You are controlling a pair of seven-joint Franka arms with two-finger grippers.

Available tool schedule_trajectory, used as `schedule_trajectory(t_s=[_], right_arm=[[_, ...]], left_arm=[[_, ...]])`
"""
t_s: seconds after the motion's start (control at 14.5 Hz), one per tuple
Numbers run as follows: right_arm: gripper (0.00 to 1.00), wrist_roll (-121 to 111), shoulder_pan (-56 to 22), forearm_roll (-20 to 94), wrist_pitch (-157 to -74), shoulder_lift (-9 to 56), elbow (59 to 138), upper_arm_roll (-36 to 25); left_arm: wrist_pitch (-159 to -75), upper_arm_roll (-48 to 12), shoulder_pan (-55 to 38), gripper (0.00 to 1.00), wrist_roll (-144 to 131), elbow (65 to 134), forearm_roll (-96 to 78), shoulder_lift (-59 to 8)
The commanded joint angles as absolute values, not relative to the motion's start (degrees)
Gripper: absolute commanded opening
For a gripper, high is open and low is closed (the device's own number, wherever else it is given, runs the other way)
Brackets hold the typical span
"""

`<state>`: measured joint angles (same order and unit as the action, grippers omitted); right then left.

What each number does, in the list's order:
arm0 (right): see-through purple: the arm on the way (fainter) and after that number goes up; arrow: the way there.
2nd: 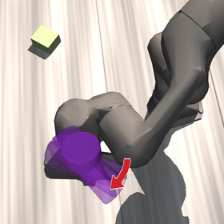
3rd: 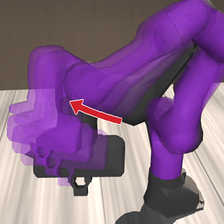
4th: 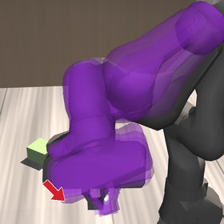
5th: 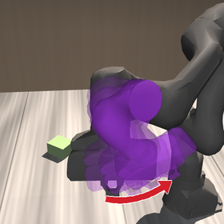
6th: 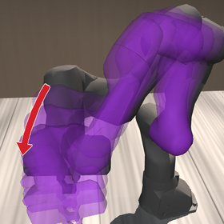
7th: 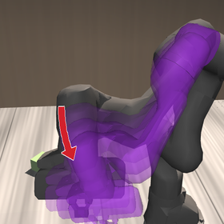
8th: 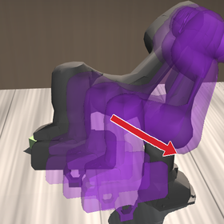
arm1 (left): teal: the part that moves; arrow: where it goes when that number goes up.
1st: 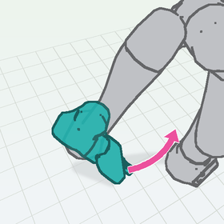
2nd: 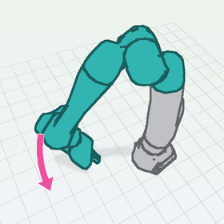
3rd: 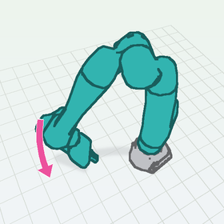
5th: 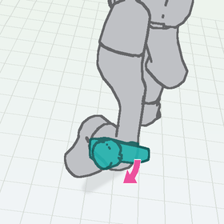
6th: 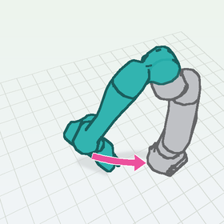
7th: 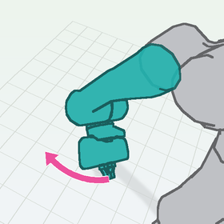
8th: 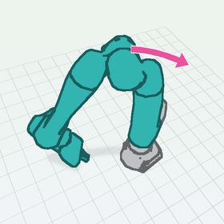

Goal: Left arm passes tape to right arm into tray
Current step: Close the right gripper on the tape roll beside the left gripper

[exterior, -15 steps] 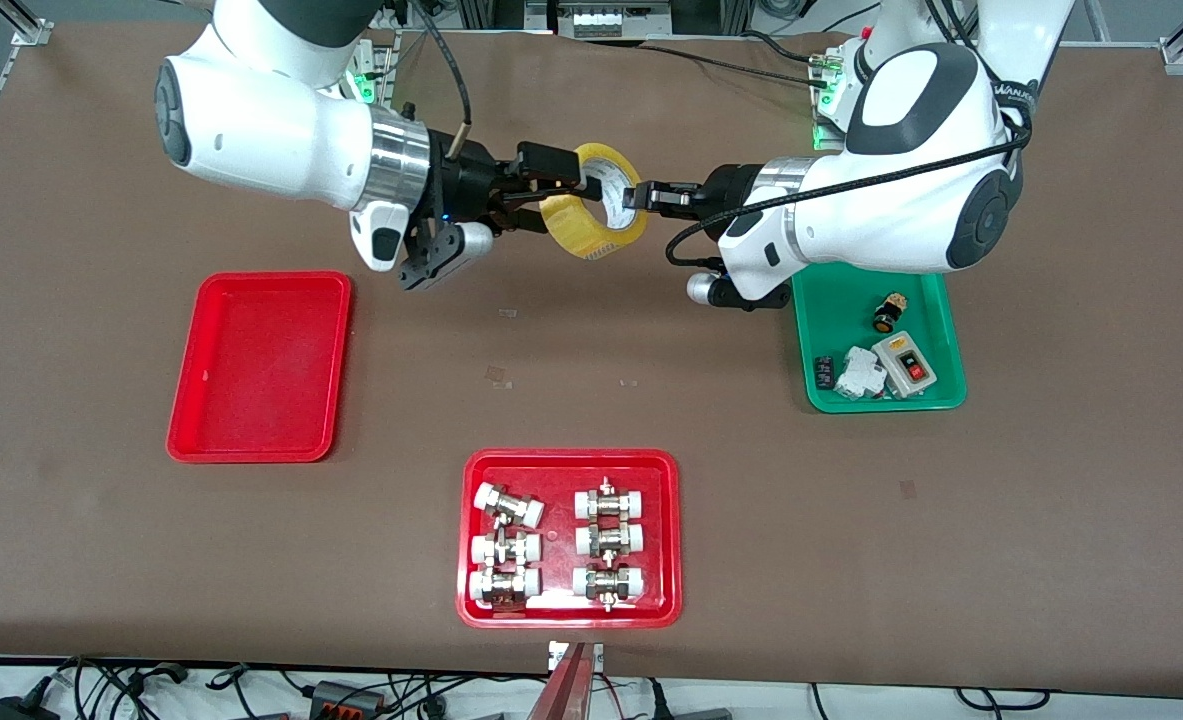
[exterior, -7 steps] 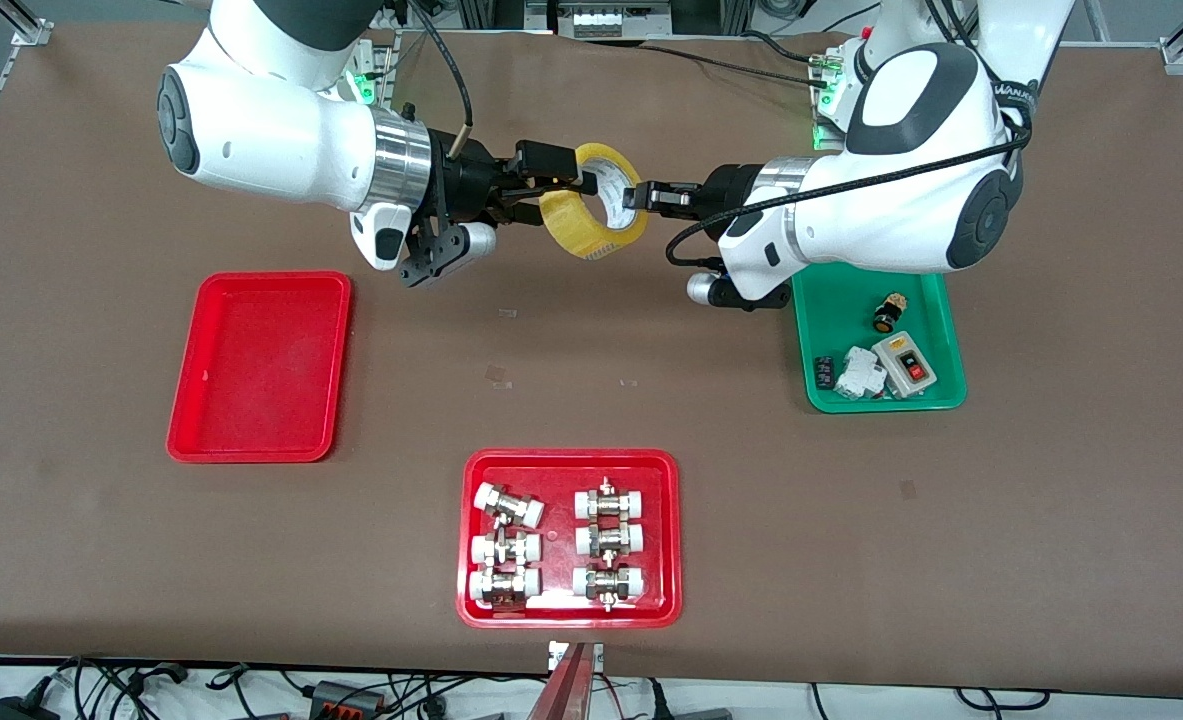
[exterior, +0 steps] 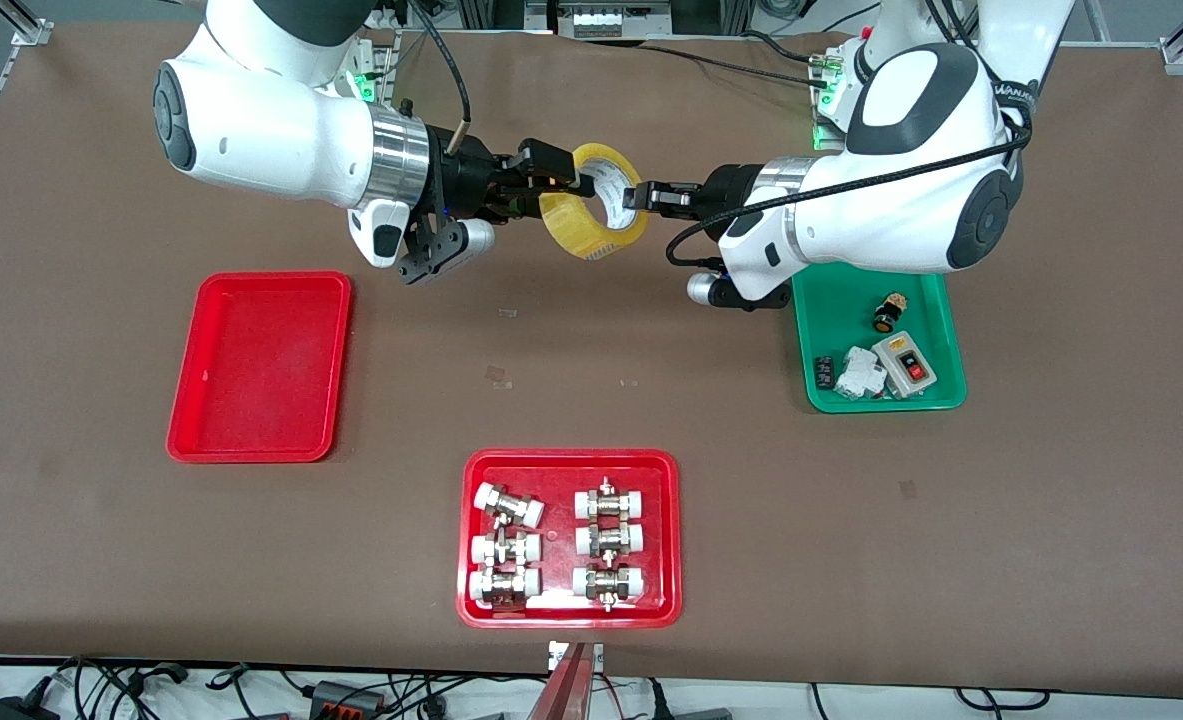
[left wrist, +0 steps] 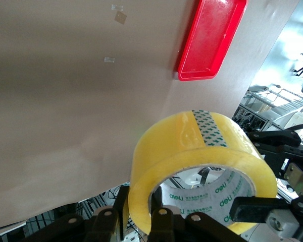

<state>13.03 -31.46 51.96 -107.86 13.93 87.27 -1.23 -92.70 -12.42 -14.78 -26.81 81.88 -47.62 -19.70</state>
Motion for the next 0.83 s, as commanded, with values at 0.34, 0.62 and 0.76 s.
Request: schedule_trajectory(t_s=[0.34, 0.62, 0.76], right_arm=[[0.33, 17.1, -31.3, 51.5, -106.1, 13.8, 86.1, -1.2], [0.33, 16.8, -31.3, 51.4, -106.1, 13.8, 86.1, -1.2], [0.33, 16.7, -31.3, 51.0, -106.1, 14.0, 86.1, -1.2]], left_arm=[[-91.8, -12.7, -13.5, 0.0, -27.0, 80.6, -49.3, -19.6], [-89.4, -12.4, -12.8, 1.0, -27.2, 80.6, -48.9, -19.0], [-86.8, -12.4, -11.2, 1.0, -27.3, 80.4, -46.6, -18.5]])
